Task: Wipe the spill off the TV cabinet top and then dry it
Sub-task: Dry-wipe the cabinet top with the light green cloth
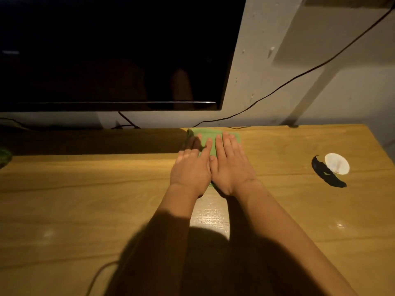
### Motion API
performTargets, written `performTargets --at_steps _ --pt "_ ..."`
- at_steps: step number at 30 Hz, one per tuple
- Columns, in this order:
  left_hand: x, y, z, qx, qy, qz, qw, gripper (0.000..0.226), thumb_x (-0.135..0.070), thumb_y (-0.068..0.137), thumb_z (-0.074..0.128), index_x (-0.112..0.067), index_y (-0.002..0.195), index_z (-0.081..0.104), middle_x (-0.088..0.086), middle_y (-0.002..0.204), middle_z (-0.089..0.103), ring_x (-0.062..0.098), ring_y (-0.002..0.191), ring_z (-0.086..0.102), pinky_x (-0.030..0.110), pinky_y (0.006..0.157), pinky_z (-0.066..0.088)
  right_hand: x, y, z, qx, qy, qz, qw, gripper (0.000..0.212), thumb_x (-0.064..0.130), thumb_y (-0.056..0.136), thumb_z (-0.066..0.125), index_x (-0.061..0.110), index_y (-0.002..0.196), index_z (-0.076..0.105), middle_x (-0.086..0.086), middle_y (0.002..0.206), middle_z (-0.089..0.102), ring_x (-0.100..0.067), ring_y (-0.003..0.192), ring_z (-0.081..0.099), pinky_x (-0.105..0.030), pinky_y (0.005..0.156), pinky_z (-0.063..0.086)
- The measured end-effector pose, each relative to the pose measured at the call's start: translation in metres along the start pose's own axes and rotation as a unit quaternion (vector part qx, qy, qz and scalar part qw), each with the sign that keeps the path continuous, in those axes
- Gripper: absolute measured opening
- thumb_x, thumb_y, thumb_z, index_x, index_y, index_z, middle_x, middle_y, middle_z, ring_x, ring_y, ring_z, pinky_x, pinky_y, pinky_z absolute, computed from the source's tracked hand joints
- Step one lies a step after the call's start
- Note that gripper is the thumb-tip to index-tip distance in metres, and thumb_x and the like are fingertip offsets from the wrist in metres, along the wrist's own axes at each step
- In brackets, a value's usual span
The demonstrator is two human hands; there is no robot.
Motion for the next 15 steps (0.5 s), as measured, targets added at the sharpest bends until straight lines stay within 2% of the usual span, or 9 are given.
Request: performTargets --at_steps 2,3,5,7,8,11,12,13,15 --pt "0.005 0.017 0.003 0.02 -0.005 -0.012 1.0 0.055 -0.037 0.104 0.021 -0.028 0.156 0.004 0.008 0.164 0.004 0.028 0.145 0.027 0.044 0.113 0.027 -0.004 0.015 -0.004 -0.006 -0.007 0.001 1.0 0.062 0.039 0.102 0.011 0.008 0.155 -0.004 -0.012 0.163 -0.013 -0.023 0.149 -0.015 -0.038 0.121 -0.008" --pt "0.008 0.022 0.006 0.034 -0.01 -0.02 0.999 0.057 -0.036 0.104 0.023 -0.028 0.156 0.001 0.004 0.164 -0.009 0.026 0.149 0.015 0.044 0.113 0.028 -0.005 0.02 -0.006 -0.008 -0.01 -0.001 1.0 0.062 0.039 0.102 0.011 0.009 0.155 -0.003 -0.012 0.163 -0.012 -0.023 0.149 -0.015 -0.038 0.121 -0.008" --pt "0.011 0.028 0.008 0.047 -0.012 -0.027 0.998 0.061 -0.034 0.103 0.028 -0.029 0.155 -0.003 0.0 0.163 -0.019 0.021 0.151 -0.006 0.046 0.114 0.026 -0.005 0.026 -0.007 -0.009 -0.011 -0.003 1.0 0.063 0.04 0.102 0.01 0.009 0.155 -0.001 -0.012 0.163 -0.01 -0.023 0.149 -0.013 -0.039 0.121 -0.007" --pt "0.01 0.029 0.008 0.054 -0.012 -0.025 0.998 0.061 -0.035 0.103 0.028 -0.029 0.155 -0.003 0.0 0.163 -0.018 0.021 0.15 -0.01 0.045 0.116 0.022 -0.005 0.027 -0.009 -0.006 -0.006 -0.001 1.0 0.062 0.04 0.103 0.012 0.009 0.155 -0.001 -0.012 0.163 -0.009 -0.024 0.15 -0.012 -0.039 0.122 -0.006" --pt "0.009 0.028 0.008 0.057 -0.013 -0.026 0.998 0.058 -0.036 0.104 0.025 -0.029 0.155 -0.002 0.001 0.164 -0.014 0.023 0.151 -0.005 0.045 0.116 0.022 -0.005 0.025 -0.009 -0.004 -0.003 0.001 1.0 0.062 0.039 0.103 0.013 0.01 0.155 -0.001 -0.012 0.163 -0.009 -0.024 0.15 -0.012 -0.039 0.122 -0.005" --pt "0.001 0.011 0.001 0.025 0.028 -0.015 0.999 0.054 -0.036 0.105 0.019 -0.026 0.156 0.006 0.012 0.161 0.02 0.031 0.14 0.032 0.044 0.114 0.026 -0.004 0.009 -0.006 -0.01 -0.005 -0.005 1.0 0.061 0.038 0.103 0.014 0.01 0.155 -0.001 -0.012 0.163 -0.009 -0.024 0.15 -0.012 -0.04 0.122 -0.004" --pt "-0.003 0.001 -0.001 0.01 0.036 -0.007 0.999 0.053 -0.034 0.105 0.019 -0.024 0.156 0.008 0.014 0.156 0.03 0.031 0.137 0.035 0.044 0.117 0.025 -0.002 -0.001 -0.004 -0.008 -0.005 -0.007 1.0 0.061 0.038 0.103 0.014 0.01 0.155 -0.002 -0.012 0.163 -0.01 -0.024 0.15 -0.013 -0.04 0.122 -0.004" --pt "-0.007 -0.01 -0.002 0.0 0.037 0.002 0.999 0.053 -0.033 0.105 0.02 -0.022 0.156 0.009 0.015 0.155 0.031 0.031 0.14 0.031 0.044 0.119 0.02 -0.001 -0.012 -0.001 -0.006 -0.005 -0.009 1.0 0.062 0.039 0.103 0.013 0.01 0.155 -0.002 -0.012 0.163 -0.01 -0.024 0.15 -0.013 -0.041 0.122 -0.004" --pt "-0.012 -0.038 0.004 0.0 0.024 0.005 1.0 0.053 -0.033 0.105 0.019 -0.023 0.156 0.006 0.012 0.162 0.013 0.027 0.149 0.009 0.042 0.122 0.01 0.003 -0.039 0.005 -0.003 -0.003 -0.009 1.0 0.062 0.039 0.103 0.012 0.011 0.155 -0.003 -0.011 0.163 -0.012 -0.023 0.149 -0.015 -0.04 0.122 -0.005"
Point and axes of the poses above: each hand's wrist, its own y-axis towards the middle knuckle, its own z-axis out of the palm, x = y × z, the point moved 10 cm from there along y, towards the middle knuckle
